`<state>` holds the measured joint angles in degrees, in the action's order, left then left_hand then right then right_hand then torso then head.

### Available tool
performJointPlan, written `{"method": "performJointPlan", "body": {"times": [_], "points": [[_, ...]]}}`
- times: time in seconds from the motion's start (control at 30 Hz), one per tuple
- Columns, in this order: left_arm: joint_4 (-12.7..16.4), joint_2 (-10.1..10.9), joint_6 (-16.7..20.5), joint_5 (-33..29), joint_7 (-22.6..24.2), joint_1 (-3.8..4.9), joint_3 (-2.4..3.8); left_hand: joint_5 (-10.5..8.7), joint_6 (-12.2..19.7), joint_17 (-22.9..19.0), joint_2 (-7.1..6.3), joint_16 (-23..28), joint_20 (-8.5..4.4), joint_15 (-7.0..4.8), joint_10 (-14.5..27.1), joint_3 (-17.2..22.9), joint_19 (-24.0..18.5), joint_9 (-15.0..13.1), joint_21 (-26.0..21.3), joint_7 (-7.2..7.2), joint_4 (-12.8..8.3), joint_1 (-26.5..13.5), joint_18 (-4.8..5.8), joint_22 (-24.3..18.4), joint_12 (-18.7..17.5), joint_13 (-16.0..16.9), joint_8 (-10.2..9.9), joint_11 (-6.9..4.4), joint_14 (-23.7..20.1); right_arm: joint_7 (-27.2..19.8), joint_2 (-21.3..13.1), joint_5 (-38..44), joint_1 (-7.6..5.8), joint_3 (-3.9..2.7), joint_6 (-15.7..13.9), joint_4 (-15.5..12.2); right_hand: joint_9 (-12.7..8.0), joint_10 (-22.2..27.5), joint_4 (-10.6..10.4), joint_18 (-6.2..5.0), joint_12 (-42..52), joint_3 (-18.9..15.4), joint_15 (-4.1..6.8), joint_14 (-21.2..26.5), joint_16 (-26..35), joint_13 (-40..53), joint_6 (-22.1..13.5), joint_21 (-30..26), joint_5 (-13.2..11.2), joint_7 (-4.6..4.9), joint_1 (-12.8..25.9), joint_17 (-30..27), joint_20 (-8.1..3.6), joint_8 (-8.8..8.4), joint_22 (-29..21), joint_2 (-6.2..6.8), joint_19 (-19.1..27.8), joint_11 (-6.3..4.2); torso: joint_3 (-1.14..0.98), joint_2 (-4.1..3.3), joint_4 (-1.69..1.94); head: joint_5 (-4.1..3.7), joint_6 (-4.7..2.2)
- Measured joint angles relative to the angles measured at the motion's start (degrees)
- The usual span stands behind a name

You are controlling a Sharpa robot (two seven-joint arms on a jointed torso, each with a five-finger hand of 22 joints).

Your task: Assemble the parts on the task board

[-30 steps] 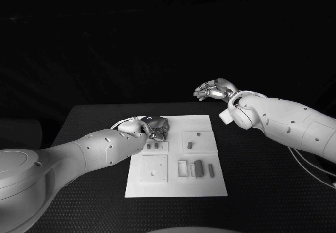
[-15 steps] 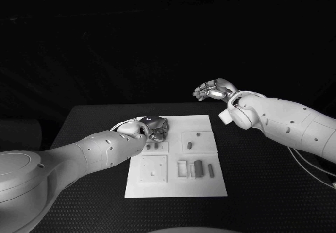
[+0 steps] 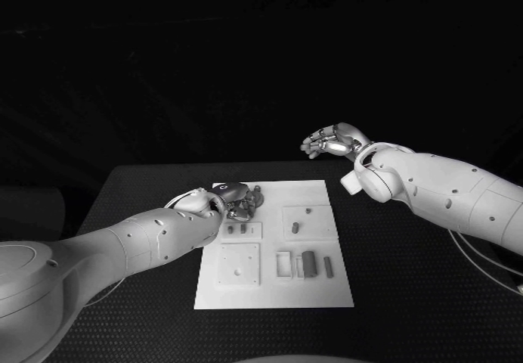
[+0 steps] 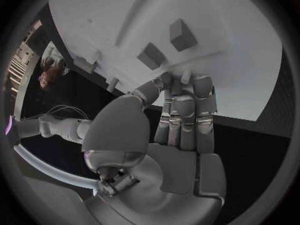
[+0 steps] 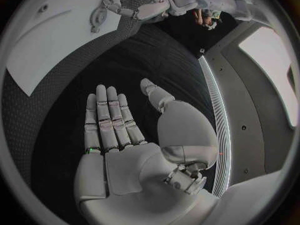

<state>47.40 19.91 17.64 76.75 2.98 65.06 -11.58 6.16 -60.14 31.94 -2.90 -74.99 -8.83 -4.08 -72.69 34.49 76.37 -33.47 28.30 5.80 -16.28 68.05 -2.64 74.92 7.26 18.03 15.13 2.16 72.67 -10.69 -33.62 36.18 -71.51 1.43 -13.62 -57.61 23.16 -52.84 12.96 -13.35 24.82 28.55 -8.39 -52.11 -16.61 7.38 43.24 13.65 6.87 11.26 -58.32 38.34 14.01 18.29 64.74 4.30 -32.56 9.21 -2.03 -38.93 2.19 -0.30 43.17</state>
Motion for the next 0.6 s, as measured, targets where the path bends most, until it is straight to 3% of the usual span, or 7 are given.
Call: {"method": "performJointPlan", "body": {"times": [0.27,0.33,0.6], "points": [[0.8,0.4,-0.9,-4.5,-0.2,0.07,2.81,0.1,0.0,-0.1,0.05,0.0,0.01,-0.19,0.0,0.0,0.0,0.0,0.0,0.0,0.0,-0.1,0.0,0.0,0.0,0.1,0.1,0.0,0.2,0.0,-0.1,0.0,0.0,0.0,0.0,0.0,0.0,0.0,0.0,0.0,0.0,0.0,0.0,0.0,0.0,0.0,0.0,0.0,0.0,0.0,0.0,0.0,0.0,0.0,0.1,0.0,0.0,0.0,0.04,0.0,0.01,0.12,-0.08],[1.1,0.7,-1.3,-5.7,-0.2,0.12,3.81,0.22,0.0,-0.1,0.05,0.0,-0.06,-0.21,-0.3,0.0,0.1,0.0,0.0,0.0,0.0,-0.1,0.01,0.0,-0.1,0.2,0.2,-0.12,0.2,0.0,-0.2,0.0,0.0,0.0,0.0,0.0,0.0,0.0,0.0,0.0,0.0,0.0,0.0,0.0,0.0,0.0,0.0,0.0,0.0,0.0,0.0,0.0,0.0,0.0,0.1,0.0,0.0,0.0,0.04,0.01,0.03,0.15,-0.09],[3.0,2.8,-2.9,-8.1,-0.5,1.51,4.32,0.22,0.0,-0.2,0.24,0.0,-0.19,-0.22,-0.4,0.3,0.2,0.0,0.0,0.0,0.0,-0.3,0.04,0.0,-0.3,0.2,0.2,-0.04,0.2,0.0,-0.5,0.0,0.0,0.0,0.0,-0.2,0.0,0.0,0.0,0.0,0.0,0.0,0.0,0.0,0.0,0.0,0.0,0.0,0.0,0.0,0.0,0.0,0.0,0.0,0.1,0.0,0.0,0.0,0.07,0.03,0.04,0.3,-0.16]]}}
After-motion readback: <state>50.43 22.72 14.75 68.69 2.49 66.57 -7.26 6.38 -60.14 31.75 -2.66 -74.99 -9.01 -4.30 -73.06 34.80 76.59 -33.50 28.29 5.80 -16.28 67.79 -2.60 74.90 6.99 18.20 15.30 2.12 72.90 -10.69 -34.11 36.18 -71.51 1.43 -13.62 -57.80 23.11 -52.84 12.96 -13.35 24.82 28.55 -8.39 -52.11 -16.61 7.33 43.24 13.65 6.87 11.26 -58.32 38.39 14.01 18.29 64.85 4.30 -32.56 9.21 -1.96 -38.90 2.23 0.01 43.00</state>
